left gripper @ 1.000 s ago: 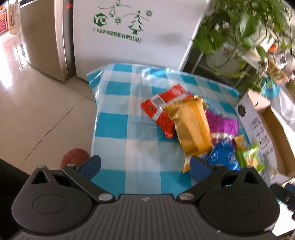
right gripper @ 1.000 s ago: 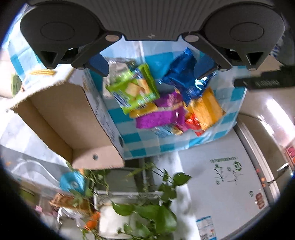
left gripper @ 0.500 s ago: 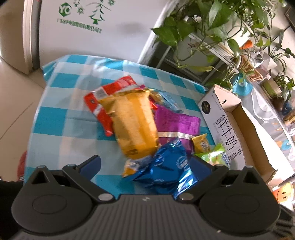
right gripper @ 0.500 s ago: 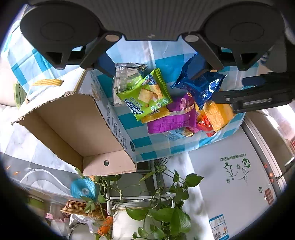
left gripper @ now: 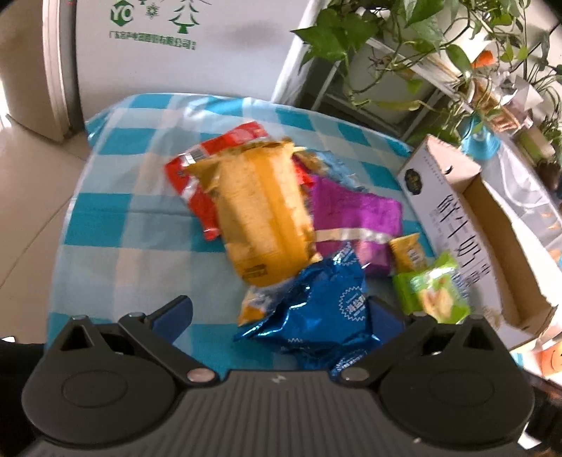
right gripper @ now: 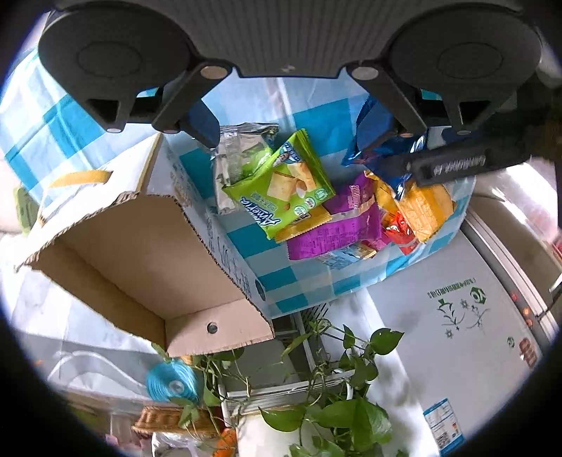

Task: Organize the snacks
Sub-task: 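Lower the left tool onto the blue snack bag and close on it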

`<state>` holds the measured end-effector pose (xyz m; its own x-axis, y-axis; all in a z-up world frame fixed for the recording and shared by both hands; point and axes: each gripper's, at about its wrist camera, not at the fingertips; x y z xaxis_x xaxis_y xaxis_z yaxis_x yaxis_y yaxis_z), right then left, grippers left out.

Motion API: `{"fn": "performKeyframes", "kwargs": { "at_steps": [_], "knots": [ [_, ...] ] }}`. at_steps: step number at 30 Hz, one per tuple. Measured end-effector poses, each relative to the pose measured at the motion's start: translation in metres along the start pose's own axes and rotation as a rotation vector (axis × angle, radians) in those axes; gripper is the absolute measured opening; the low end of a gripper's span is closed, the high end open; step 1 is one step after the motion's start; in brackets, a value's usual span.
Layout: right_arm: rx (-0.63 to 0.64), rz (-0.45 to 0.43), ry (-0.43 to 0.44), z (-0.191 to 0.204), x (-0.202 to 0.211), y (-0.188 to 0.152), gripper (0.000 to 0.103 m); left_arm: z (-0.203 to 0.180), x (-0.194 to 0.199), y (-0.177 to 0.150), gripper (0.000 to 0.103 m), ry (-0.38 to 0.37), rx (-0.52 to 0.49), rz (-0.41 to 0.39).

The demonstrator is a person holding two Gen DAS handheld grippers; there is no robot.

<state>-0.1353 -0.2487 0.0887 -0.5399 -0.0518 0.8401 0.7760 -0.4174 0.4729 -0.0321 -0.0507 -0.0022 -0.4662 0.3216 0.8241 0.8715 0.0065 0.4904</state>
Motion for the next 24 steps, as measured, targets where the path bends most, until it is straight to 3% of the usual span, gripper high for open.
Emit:
{"fn": "performKeyframes", "kwargs": {
  "at_steps": [9,16,20,24],
  "knots": [
    [-0.092,0.005,0.026,-0.002,-0.008,0.002,0.090,0.044,0.018,0.001,0.102,0.148,0.059,0.012],
    [-0.148,-0.002,0.032,0.000,-0.017,0.008,0.090,0.052,0.033,0.001,0.102,0.054,0.067,-0.018],
    [-0.180,-0.005,0.020,-0.001,-0.022,0.010,0.090,0.035,0.033,-0.002,0.102,0.000,-0.028,-0.007],
    [-0.207,0.003,0.012,-0.003,-0.025,0.010,0.090,0.017,0.036,-0.008,0.102,0.006,-0.173,-0.029]
  ]
}}
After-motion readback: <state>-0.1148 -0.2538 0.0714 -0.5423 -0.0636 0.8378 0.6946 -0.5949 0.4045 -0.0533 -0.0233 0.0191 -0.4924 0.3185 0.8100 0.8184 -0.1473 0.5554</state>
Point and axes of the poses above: each gripper's, at about its wrist camera, not at the fingertips, and x roughly against the way its jaws point, z to its left, y to its top, and after that the axes turned 1 degree about z, right-handed
